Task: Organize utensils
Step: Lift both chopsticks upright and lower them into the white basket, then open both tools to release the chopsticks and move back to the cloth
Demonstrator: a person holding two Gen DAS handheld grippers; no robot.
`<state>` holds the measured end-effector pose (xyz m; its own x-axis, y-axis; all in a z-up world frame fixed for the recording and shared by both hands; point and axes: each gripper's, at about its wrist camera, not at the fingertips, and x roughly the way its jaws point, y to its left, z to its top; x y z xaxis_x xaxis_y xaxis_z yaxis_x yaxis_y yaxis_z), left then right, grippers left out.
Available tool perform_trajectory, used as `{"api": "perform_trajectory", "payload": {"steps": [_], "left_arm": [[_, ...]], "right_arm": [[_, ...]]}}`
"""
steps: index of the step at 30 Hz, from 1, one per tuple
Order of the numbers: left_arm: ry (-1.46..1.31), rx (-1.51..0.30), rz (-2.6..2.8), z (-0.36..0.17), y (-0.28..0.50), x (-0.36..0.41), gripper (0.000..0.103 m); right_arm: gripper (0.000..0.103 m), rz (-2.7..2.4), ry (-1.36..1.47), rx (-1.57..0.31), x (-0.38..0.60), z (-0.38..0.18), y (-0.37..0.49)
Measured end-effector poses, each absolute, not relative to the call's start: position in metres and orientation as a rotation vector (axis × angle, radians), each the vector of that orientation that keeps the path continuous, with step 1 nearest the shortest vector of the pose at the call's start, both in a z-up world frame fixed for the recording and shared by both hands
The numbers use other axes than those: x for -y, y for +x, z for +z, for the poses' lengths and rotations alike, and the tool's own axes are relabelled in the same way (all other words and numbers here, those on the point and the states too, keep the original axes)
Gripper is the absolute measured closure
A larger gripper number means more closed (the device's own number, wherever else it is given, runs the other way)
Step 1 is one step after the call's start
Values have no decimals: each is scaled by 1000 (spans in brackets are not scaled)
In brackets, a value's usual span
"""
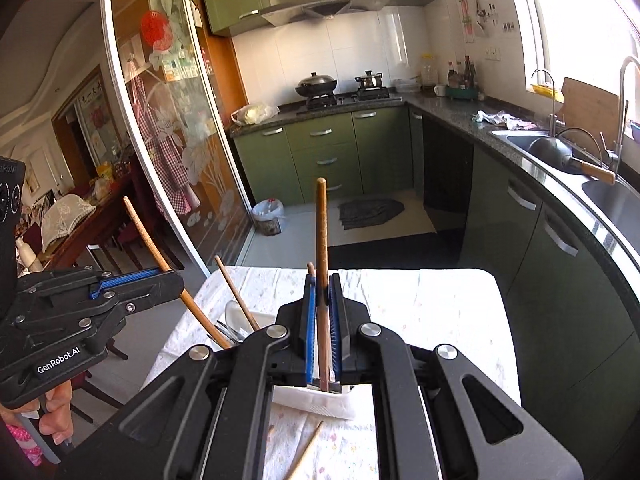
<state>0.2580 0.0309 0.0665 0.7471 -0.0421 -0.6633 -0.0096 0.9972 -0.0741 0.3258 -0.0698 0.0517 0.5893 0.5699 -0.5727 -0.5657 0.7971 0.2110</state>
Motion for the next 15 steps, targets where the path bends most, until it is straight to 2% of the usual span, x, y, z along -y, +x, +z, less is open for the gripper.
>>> {"api": "perform_trajectory", "payload": {"steps": [2, 3, 5, 6, 8, 10, 12, 15], "left_arm": [[-78, -748, -18, 57, 261, -34, 97], [-81, -761, -19, 53, 262, -35, 97], [-94, -779, -14, 45, 262, -36, 92], [-99, -783, -16, 43, 260, -36, 88], [-106, -784, -17, 41, 253, -37, 83], [-119, -784, -25, 41, 244, -38, 73], [-128, -784, -36, 39, 231, -38, 57], [-120, -803, -48, 29, 209, -35, 43]], "right_arm": [[95, 673, -19, -692, 64, 42, 325], [91, 682, -29, -698, 62, 40, 324], [62, 675, -27, -680, 63, 37, 319], [59, 671, -24, -665, 66, 39, 315], [57, 671, -10, -639, 77, 43, 303], [55, 670, 12, -617, 91, 46, 287], [50, 669, 31, -608, 110, 46, 267], [46, 670, 57, -631, 136, 30, 238]]}}
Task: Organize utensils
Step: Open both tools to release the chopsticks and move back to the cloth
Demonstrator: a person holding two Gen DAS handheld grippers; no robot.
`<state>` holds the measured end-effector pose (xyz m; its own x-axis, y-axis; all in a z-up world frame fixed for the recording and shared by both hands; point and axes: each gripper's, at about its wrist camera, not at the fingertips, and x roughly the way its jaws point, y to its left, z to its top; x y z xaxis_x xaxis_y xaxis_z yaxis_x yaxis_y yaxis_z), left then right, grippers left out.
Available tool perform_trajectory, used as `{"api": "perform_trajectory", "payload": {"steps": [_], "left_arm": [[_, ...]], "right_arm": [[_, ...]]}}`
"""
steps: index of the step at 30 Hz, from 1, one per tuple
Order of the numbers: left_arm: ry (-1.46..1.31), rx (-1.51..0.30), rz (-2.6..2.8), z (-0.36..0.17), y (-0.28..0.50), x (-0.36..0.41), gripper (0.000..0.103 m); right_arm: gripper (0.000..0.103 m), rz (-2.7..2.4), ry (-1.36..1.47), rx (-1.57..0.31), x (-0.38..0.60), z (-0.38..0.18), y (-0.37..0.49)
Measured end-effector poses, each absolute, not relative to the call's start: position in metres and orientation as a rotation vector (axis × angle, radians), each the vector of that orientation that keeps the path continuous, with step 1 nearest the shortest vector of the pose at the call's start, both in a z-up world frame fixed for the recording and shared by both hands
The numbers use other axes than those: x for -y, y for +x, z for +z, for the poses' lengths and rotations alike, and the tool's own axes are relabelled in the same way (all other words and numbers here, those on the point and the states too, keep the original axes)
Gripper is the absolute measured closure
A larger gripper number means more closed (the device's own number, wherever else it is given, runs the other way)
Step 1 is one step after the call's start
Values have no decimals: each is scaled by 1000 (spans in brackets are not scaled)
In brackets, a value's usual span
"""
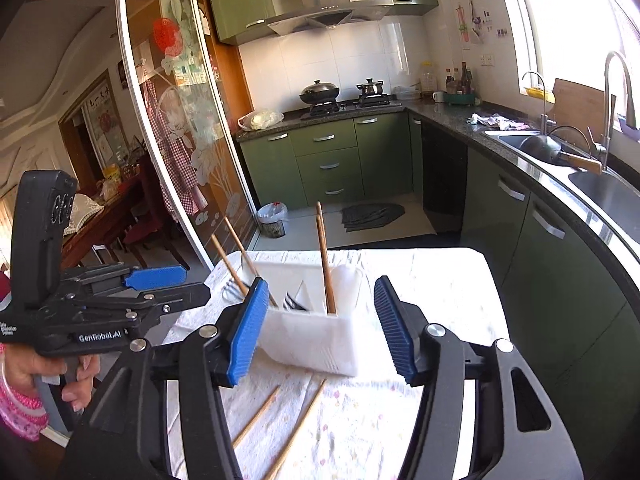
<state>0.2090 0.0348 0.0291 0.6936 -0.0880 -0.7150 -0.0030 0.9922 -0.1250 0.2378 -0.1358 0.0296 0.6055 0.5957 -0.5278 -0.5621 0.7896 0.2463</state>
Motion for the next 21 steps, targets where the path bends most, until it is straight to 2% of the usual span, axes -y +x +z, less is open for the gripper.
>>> {"api": "perform_trajectory", "payload": {"steps": [2, 8, 13, 17, 21], "left_arm": [[-115, -844, -53, 14, 195, -32, 40], [-122, -1052, -69, -56, 168, -27, 40], [-112, -1184, -48, -107, 170, -17, 41], [-100, -1259, -26, -137, 183, -10, 56], [-95, -1261, 12, -149, 194, -8, 56]], "right_arm": [[42, 669, 76, -667, 152, 10, 220], [41, 633, 141, -823, 184, -62, 193], [40, 620, 236, -891, 206, -95, 185], [40, 617, 245, -900, 214, -102, 179], [39, 605, 233, -904, 217, -99, 178]]}}
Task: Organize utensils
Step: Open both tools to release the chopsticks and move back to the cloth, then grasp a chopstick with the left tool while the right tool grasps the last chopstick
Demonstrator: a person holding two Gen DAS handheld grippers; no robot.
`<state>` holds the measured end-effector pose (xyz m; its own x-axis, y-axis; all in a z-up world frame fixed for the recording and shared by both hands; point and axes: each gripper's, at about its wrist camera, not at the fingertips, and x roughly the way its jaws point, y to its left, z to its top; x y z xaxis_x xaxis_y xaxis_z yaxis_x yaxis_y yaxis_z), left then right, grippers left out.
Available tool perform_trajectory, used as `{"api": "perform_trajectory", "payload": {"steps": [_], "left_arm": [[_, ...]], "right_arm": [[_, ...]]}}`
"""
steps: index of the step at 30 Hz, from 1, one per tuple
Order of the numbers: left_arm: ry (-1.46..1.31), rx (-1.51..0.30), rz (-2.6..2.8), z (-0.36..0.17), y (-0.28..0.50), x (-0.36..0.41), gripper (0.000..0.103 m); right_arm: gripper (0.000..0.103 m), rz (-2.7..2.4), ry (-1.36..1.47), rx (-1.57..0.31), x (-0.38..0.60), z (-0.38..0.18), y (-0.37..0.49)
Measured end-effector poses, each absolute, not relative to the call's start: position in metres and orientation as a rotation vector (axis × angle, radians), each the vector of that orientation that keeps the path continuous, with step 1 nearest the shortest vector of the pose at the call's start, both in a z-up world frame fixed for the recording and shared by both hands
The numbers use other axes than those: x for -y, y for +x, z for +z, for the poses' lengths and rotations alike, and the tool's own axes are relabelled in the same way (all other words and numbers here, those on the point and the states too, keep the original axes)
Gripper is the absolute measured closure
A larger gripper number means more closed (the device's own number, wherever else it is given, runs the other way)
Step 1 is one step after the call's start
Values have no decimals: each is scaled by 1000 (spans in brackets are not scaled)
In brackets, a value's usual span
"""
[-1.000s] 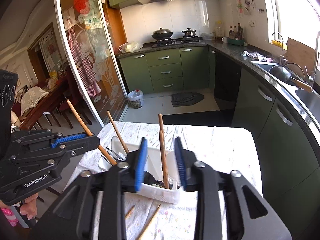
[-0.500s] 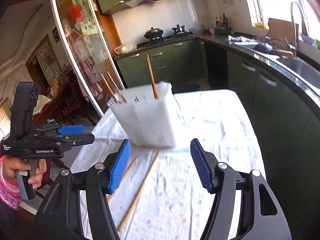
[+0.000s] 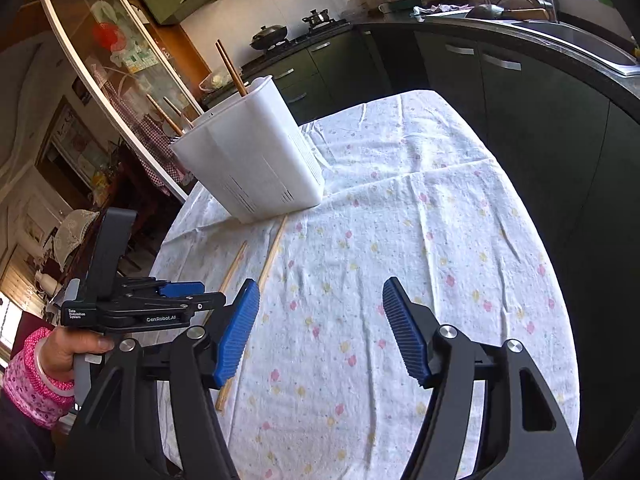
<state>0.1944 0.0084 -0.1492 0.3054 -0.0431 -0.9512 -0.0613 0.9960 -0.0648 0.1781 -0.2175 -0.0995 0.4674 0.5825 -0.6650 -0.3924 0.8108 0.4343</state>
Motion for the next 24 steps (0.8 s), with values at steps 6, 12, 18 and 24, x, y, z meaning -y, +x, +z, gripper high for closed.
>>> {"api": "perform_trajectory", "payload": {"steps": [6, 12, 18, 24], "left_arm": [[-74, -1226, 42, -151, 202, -8, 86], [-115, -1206, 11, -146, 203, -17, 96], [-132, -1125, -1, -119, 182, -32, 96], [-146, -1052, -26, -94, 160, -40, 96]], "right_arm": [[38, 587, 202, -924, 210, -95, 190], [37, 589, 76, -1019, 166, -107, 209], [50, 587, -47, -1106, 98, -128, 239], [54, 544, -125, -1157, 55, -147, 254]]}}
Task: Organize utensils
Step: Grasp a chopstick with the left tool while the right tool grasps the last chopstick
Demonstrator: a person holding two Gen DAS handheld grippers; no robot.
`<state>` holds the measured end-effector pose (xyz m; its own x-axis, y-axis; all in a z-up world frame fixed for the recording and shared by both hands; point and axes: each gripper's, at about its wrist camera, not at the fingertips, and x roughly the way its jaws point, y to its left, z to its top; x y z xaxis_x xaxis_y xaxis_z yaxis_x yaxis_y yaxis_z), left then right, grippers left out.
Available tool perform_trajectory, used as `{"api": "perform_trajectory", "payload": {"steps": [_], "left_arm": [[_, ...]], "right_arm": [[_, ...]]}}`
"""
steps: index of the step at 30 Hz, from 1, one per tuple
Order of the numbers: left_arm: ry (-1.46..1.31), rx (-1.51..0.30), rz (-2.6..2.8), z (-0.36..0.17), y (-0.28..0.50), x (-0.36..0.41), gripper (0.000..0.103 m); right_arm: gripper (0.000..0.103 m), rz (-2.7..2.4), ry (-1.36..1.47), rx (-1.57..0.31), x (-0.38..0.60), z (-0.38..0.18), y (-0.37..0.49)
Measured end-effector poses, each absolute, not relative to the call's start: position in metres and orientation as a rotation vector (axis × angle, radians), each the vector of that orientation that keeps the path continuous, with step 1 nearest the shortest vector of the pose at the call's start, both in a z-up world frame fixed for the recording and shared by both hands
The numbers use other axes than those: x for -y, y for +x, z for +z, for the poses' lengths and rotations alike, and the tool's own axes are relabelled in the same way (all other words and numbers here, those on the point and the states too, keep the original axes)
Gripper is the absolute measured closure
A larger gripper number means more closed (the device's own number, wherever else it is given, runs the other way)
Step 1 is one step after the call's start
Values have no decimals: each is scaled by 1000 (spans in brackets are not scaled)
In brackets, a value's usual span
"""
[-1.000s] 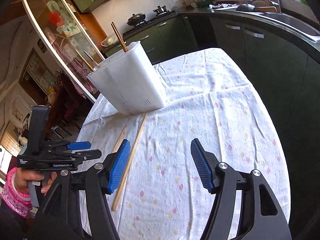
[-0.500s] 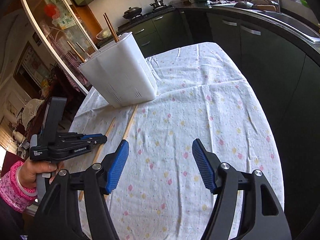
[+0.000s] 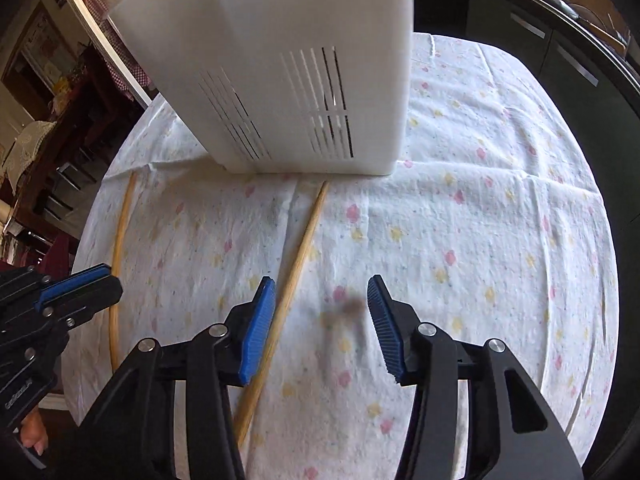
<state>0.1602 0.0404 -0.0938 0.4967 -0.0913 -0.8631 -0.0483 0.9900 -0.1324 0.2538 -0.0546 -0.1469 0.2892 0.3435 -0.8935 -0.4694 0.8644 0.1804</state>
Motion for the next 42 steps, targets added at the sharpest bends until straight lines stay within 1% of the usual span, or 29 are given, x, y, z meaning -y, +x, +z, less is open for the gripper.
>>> {"api": "perform_trajectory", "payload": {"steps": [6, 7, 8, 9, 11, 15, 23, 27, 29, 31, 34, 35, 37, 39, 42], "left_arm": [[-156, -1028, -56, -88, 154, -38, 96], [-156, -1027, -61, -88, 153, -37, 96], [-156, -1026, -65, -88, 152, -36, 96], [-154, -1026, -67, -87, 151, -35, 96], [-154, -1023, -69, -87, 151, -34, 96], [-151, -1012, -71, -83, 146, -33, 96], [-79, -953, -51, -67, 133, -25, 97], [-65, -945, -55, -61, 129, -24, 98], [-54, -970, -58, -63, 131, -22, 98], [-73, -1036, -72, -74, 138, -23, 98], [-117, -1136, -38, -97, 153, -28, 85], [-122, -1158, -21, -105, 157, -29, 85], [-128, -1204, 6, -119, 168, -31, 80], [-158, -1241, 13, -130, 176, -33, 67], [-165, -1258, 38, -137, 186, -32, 65]], "right_arm": [[53, 468, -227, -1129, 35, -150, 250], [55, 464, -239, -1120, 33, -150, 249], [61, 474, -239, -1115, 30, -149, 248], [65, 480, -239, -1114, 27, -149, 247], [85, 495, -235, -1115, 26, -148, 248], [96, 557, -120, -1163, 28, -150, 255], [96, 646, 58, -1041, 81, -108, 229], [96, 678, 108, -983, 104, -82, 215], [96, 686, 126, -963, 113, -74, 210], [96, 693, 140, -946, 120, -67, 204], [96, 702, 152, -927, 127, -61, 199], [96, 706, 153, -921, 132, -59, 196], [96, 716, 155, -912, 141, -50, 190], [96, 722, 160, -905, 145, -46, 187], [96, 722, 173, -894, 152, -45, 188]]}}
